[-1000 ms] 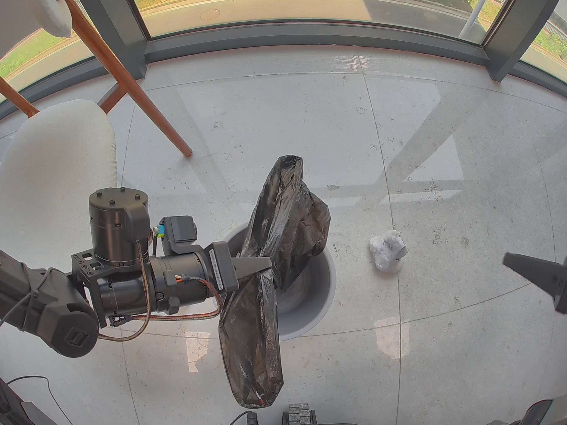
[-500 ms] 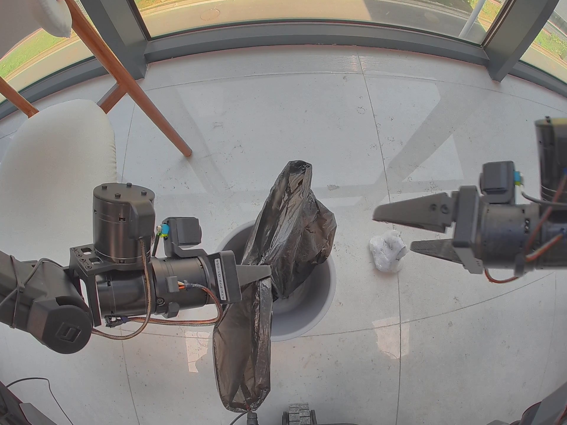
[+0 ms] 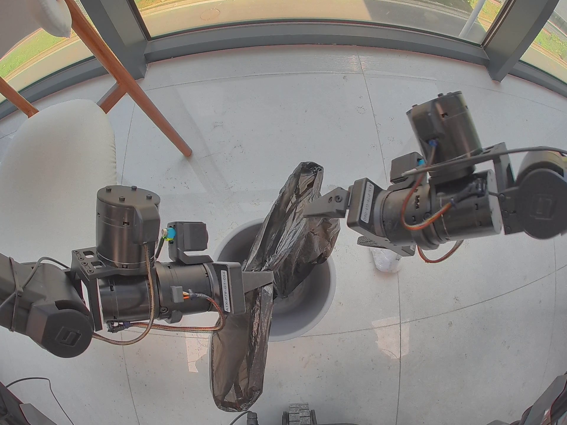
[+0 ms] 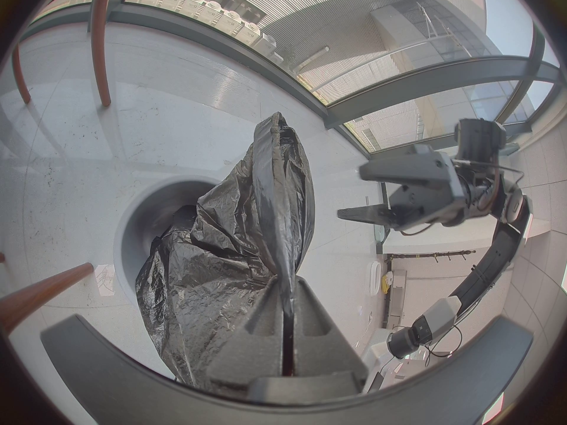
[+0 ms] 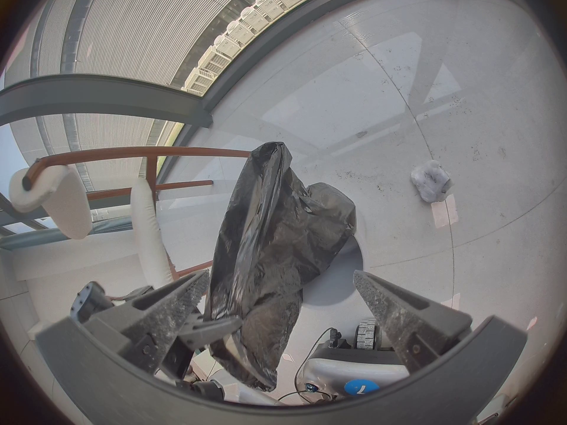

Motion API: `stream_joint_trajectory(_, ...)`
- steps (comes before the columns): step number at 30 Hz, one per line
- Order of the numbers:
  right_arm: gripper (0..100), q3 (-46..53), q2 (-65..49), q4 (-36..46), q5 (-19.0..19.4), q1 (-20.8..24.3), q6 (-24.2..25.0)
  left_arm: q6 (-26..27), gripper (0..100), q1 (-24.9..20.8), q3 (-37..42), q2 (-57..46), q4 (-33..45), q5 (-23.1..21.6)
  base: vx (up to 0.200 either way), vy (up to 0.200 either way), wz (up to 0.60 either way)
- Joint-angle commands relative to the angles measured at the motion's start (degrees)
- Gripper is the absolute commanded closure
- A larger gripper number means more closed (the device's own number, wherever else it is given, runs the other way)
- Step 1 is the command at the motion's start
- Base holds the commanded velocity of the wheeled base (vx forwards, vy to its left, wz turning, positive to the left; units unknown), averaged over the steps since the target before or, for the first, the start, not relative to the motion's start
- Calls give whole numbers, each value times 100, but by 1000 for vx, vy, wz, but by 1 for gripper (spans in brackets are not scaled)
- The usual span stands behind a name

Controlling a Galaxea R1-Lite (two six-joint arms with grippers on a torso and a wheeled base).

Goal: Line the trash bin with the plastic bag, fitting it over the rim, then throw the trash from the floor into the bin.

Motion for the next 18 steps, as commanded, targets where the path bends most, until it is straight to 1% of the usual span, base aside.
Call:
stream_joint_trajectory(1, 0, -443, 592, 151, -22, -36, -24, 32, 100, -187, 42, -12, 13, 14, 0, 0, 0)
stream_joint_trajectory(4, 0, -733, 741, 292, -31, -53, -24, 41, 100, -213, 183, -12, 39, 129, 0, 0, 0)
stream_joint_trajectory(9, 0, -1111, 1005, 556, -83, -53, -24, 76, 100, -222, 227, -12, 39, 164, 0, 0, 0)
stream_joint_trajectory(12, 0, -1331, 1180, 643, -233, -53, -24, 76, 100, -222, 200, -4, 39, 164, 0, 0, 0)
stream_joint_trajectory(13, 100, -1366, 1224, 643, -286, -62, -24, 76, 100, -222, 192, -4, 39, 164, 0, 0, 0)
stream_joint_trajectory(18, 100, -1445, 1295, 652, -374, -71, -24, 76, 100, -222, 165, 5, 39, 172, 0, 0, 0)
